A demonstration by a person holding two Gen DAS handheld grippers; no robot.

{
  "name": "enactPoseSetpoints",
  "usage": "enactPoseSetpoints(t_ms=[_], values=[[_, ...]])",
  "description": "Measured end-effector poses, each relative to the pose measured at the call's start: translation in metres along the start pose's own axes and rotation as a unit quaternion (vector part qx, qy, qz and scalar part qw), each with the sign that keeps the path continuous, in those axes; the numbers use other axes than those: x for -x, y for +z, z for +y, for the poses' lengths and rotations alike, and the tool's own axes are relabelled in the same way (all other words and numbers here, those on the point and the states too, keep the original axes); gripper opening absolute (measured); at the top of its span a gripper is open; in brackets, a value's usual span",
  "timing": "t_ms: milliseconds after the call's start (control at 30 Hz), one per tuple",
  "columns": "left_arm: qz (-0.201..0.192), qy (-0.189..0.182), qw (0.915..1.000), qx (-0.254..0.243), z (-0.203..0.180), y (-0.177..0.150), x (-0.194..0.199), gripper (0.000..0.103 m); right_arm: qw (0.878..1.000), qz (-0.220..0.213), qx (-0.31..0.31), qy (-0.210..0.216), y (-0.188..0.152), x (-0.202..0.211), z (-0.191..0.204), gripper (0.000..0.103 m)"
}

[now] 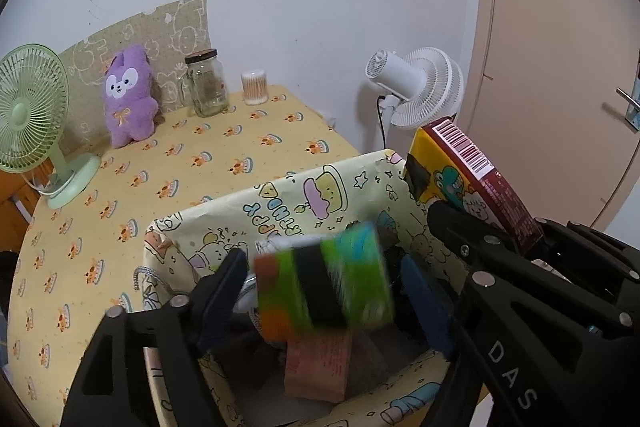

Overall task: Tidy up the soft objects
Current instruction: 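Lower both tissue boxes into the gift box and open both grippers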

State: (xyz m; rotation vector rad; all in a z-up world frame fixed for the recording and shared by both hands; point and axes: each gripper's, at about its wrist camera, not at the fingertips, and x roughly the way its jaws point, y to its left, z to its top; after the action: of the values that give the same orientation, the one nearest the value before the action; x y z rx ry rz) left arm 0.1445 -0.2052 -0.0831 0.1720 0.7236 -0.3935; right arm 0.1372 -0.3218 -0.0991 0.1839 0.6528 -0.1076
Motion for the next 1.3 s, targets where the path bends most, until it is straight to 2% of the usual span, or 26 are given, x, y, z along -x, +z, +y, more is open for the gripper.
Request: enactPoseSetpoints(t_ms=[67, 367, 567, 667, 733, 800, 900, 1067, 1300], values=[[-0.004, 0.014, 0.9999, 0.001, 0.001, 0.000, 0.002, 0.090, 1.000, 0.000, 0.001, 0.003, 0.000, 0.000, 0.002, 0.025], [0.005, 0.044, 0.9990, 0.006, 0.018, -0.002, 0.006, 0.091, 0.999, 0.005, 0.006, 0.035, 0.001, -0.007, 0.017, 0.025], [0.016, 0.056, 0.9983, 0.006, 0.025, -0.004, 0.004, 0.091, 0.999, 0.014, 0.002, 0.045, 0.000, -0.018, 0.024, 0.025], [0.024, 0.053, 0.9983, 0.006, 0.026, -0.007, 0.002, 0.091, 0.999, 0.022, -0.001, 0.044, -0.003, -0.023, 0.024, 0.028], [0.025, 0.050, 0.9984, 0.005, 0.025, -0.008, 0.002, 0.091, 0.999, 0.027, -0.001, 0.043, -0.003, -0.026, 0.024, 0.038], [0.025, 0.045, 0.9987, 0.004, 0.024, -0.008, 0.003, 0.091, 0.999, 0.030, -0.004, 0.042, -0.004, -0.027, 0.023, 0.063], [0.024, 0.040, 0.9989, 0.003, 0.022, -0.009, 0.004, 0.092, 0.999, 0.028, -0.011, 0.042, -0.007, -0.025, 0.020, 0.076], [0.020, 0.038, 0.9991, 0.001, 0.020, -0.011, 0.011, 0.095, 0.999, 0.028, -0.012, 0.035, -0.009, -0.018, 0.020, 0.081], [0.003, 0.036, 0.9993, 0.001, 0.019, -0.013, 0.029, 0.098, 1.000, 0.002, -0.006, 0.022, -0.010, 0.003, 0.023, 0.086]])
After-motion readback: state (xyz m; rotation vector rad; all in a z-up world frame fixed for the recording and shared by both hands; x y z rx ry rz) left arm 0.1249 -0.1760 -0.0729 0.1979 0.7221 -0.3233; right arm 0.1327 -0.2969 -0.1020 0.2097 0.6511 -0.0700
